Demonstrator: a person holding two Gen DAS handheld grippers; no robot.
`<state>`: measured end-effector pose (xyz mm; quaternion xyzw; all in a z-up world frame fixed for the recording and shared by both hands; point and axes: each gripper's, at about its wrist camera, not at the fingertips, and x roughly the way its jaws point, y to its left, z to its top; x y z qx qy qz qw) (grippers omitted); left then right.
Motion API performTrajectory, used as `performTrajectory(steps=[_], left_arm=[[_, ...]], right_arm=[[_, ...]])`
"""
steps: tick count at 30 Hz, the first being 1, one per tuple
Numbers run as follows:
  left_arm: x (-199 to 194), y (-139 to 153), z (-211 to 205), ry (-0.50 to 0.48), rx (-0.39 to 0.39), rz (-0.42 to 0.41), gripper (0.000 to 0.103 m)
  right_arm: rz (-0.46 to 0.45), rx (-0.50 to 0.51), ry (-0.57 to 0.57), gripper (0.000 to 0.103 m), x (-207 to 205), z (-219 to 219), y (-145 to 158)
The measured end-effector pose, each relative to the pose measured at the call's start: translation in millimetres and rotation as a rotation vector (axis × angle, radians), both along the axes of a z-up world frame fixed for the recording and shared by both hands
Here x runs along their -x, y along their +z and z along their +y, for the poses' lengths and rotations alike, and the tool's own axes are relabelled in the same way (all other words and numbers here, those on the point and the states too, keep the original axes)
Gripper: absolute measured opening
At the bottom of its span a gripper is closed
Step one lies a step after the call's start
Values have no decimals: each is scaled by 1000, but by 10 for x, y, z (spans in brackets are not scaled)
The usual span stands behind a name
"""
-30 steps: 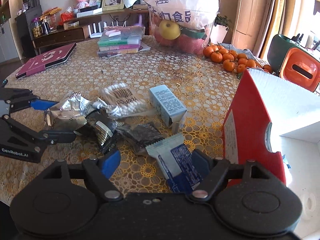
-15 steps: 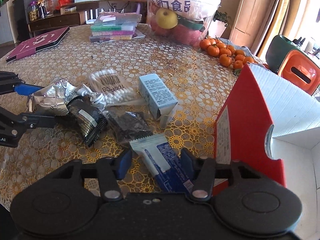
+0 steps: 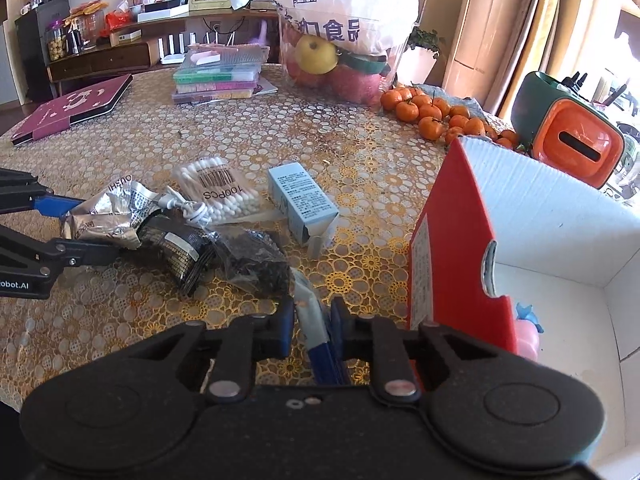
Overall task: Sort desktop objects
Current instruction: 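Grasp the silver snack bag with the left gripper while the right lifts the wipes, then carry the snack bag and wipe pack with both tools over the red shoebox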
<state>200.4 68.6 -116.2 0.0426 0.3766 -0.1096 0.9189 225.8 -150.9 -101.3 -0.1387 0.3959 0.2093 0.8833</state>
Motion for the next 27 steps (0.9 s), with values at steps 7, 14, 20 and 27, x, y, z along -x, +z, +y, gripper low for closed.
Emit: performTrajectory(steps=[7,14,20,27], left_arm=[[98,108,-16,15,0,-3,53],[210,279,-59,13,13,-11,53],[329,484,-169,-9,23,-21,53],[482,733,-363,-47,39,-38,53]], right_arm=[[-11,-33,-5,11,89,-55,110],[-15,-87,-14,11,193,-128,266],[-27,-147,-13,11,311,-215,503],[-49,-188,-6,11,510,-343,740]])
